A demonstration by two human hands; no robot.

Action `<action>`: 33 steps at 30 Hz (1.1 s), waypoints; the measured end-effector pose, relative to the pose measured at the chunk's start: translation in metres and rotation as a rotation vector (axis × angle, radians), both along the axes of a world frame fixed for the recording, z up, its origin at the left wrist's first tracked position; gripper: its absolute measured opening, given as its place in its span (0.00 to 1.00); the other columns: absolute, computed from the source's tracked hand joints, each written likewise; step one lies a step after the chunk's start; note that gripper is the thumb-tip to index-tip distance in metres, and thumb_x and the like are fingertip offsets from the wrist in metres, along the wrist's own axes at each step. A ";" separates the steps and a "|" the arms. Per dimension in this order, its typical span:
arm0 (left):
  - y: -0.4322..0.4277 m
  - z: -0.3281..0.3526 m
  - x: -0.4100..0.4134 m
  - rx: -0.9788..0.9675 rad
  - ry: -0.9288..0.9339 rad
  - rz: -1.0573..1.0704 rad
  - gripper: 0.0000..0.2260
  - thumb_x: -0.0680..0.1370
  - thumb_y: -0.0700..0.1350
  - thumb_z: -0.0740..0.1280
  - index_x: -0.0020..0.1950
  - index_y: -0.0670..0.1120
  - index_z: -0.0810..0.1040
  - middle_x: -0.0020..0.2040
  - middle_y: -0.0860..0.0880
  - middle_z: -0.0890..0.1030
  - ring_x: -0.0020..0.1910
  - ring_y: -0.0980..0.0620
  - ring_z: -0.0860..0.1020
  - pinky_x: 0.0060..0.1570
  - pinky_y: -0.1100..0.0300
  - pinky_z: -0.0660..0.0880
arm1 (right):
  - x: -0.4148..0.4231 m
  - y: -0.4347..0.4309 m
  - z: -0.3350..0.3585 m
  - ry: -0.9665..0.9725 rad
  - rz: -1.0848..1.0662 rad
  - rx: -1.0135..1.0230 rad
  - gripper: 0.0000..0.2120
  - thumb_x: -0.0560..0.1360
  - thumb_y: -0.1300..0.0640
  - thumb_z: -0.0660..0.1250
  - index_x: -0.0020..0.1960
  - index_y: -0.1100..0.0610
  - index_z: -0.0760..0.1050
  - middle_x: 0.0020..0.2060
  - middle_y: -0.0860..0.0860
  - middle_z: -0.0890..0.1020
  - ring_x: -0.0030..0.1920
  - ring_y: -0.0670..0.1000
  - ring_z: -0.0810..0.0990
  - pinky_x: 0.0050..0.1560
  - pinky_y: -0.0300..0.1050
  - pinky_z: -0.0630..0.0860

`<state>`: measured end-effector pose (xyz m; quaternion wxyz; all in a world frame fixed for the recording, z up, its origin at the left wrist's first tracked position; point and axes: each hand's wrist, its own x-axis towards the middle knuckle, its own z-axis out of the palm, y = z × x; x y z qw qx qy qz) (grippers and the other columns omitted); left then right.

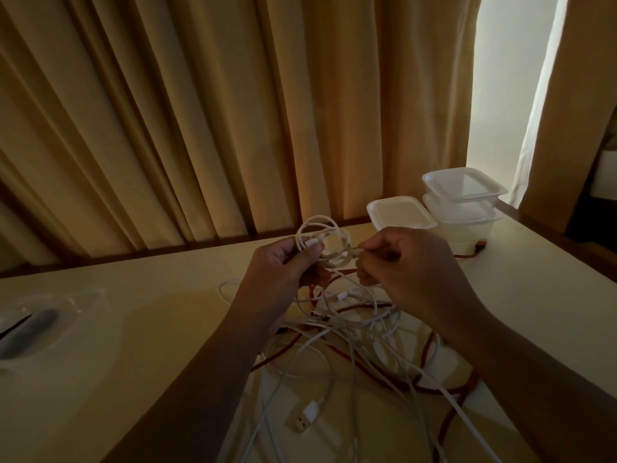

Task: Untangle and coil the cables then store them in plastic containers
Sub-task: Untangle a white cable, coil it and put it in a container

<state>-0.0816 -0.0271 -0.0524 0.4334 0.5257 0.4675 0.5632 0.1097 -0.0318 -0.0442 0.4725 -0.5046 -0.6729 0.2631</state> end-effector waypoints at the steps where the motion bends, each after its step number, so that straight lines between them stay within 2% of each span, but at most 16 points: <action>1: 0.000 0.001 -0.001 -0.010 -0.022 -0.004 0.07 0.81 0.39 0.69 0.56 0.42 0.85 0.45 0.43 0.87 0.39 0.49 0.84 0.39 0.57 0.81 | 0.003 0.001 0.001 0.041 0.018 -0.025 0.03 0.77 0.57 0.71 0.50 0.53 0.83 0.36 0.47 0.87 0.36 0.42 0.86 0.44 0.44 0.84; 4: 0.001 0.003 -0.002 -0.039 -0.087 -0.018 0.06 0.81 0.38 0.68 0.55 0.41 0.85 0.44 0.42 0.87 0.38 0.49 0.84 0.39 0.59 0.81 | 0.013 0.005 0.006 0.236 0.052 -0.112 0.02 0.77 0.61 0.72 0.49 0.57 0.83 0.37 0.51 0.87 0.38 0.48 0.87 0.45 0.47 0.85; 6: 0.003 0.002 -0.005 -0.030 -0.069 -0.016 0.07 0.81 0.38 0.68 0.55 0.41 0.85 0.45 0.42 0.87 0.40 0.48 0.83 0.41 0.57 0.81 | 0.014 0.007 0.004 0.299 0.070 -0.162 0.02 0.76 0.62 0.72 0.48 0.59 0.83 0.37 0.53 0.87 0.39 0.50 0.88 0.46 0.50 0.85; 9: 0.004 -0.001 -0.007 0.024 0.070 -0.021 0.08 0.82 0.40 0.69 0.57 0.42 0.86 0.47 0.41 0.87 0.43 0.45 0.84 0.45 0.55 0.82 | 0.008 0.009 -0.001 0.260 0.118 -0.247 0.03 0.77 0.60 0.72 0.50 0.57 0.82 0.43 0.52 0.87 0.42 0.49 0.88 0.48 0.48 0.85; 11: 0.002 -0.001 -0.006 0.035 0.151 -0.064 0.09 0.82 0.41 0.68 0.59 0.43 0.85 0.49 0.42 0.87 0.47 0.43 0.86 0.49 0.53 0.83 | 0.002 0.010 -0.002 0.335 0.204 -0.353 0.07 0.78 0.61 0.71 0.55 0.57 0.81 0.47 0.52 0.87 0.46 0.50 0.88 0.49 0.49 0.85; 13: 0.001 -0.001 -0.005 0.029 0.214 -0.117 0.09 0.83 0.43 0.68 0.59 0.45 0.85 0.50 0.43 0.87 0.51 0.40 0.85 0.53 0.50 0.83 | -0.002 0.011 -0.003 0.441 0.309 -0.431 0.10 0.79 0.64 0.69 0.60 0.58 0.79 0.48 0.55 0.87 0.48 0.53 0.88 0.53 0.52 0.84; 16: 0.000 -0.002 -0.003 -0.011 0.225 -0.116 0.11 0.85 0.47 0.62 0.57 0.50 0.85 0.51 0.42 0.87 0.51 0.40 0.84 0.55 0.48 0.83 | -0.004 0.010 -0.007 0.419 0.351 -0.366 0.12 0.80 0.65 0.67 0.62 0.60 0.78 0.47 0.55 0.88 0.49 0.53 0.87 0.55 0.51 0.82; 19: 0.000 0.000 0.000 -0.064 0.130 -0.086 0.14 0.87 0.48 0.58 0.56 0.51 0.84 0.51 0.39 0.86 0.46 0.44 0.83 0.51 0.49 0.82 | -0.004 0.007 -0.008 0.264 0.317 -0.239 0.12 0.80 0.61 0.68 0.62 0.54 0.80 0.47 0.50 0.88 0.49 0.48 0.87 0.55 0.49 0.83; 22: 0.002 0.000 0.000 -0.062 0.094 -0.071 0.15 0.86 0.50 0.61 0.59 0.45 0.86 0.52 0.34 0.84 0.46 0.43 0.83 0.52 0.47 0.80 | -0.005 0.007 -0.007 0.239 0.308 -0.178 0.12 0.80 0.59 0.68 0.62 0.51 0.81 0.48 0.48 0.88 0.50 0.47 0.87 0.56 0.52 0.82; 24: 0.002 0.001 -0.002 -0.054 0.056 -0.076 0.14 0.85 0.49 0.63 0.58 0.44 0.86 0.52 0.32 0.84 0.46 0.42 0.82 0.49 0.47 0.79 | -0.005 0.006 -0.008 0.255 0.312 -0.167 0.12 0.80 0.59 0.68 0.62 0.50 0.81 0.48 0.48 0.88 0.50 0.47 0.87 0.57 0.52 0.82; 29: 0.001 0.003 -0.004 -0.034 -0.022 -0.086 0.11 0.82 0.44 0.68 0.58 0.40 0.86 0.50 0.39 0.87 0.43 0.46 0.83 0.41 0.58 0.80 | -0.006 0.005 -0.007 0.270 0.331 -0.158 0.14 0.80 0.58 0.67 0.65 0.51 0.79 0.49 0.48 0.88 0.51 0.48 0.87 0.58 0.53 0.82; 33: 0.004 0.013 -0.009 0.019 0.039 -0.064 0.08 0.79 0.42 0.73 0.55 0.40 0.86 0.45 0.40 0.85 0.37 0.50 0.81 0.37 0.61 0.78 | -0.009 0.008 -0.003 0.294 0.302 -0.171 0.16 0.81 0.58 0.67 0.68 0.53 0.77 0.51 0.49 0.87 0.51 0.48 0.87 0.57 0.52 0.82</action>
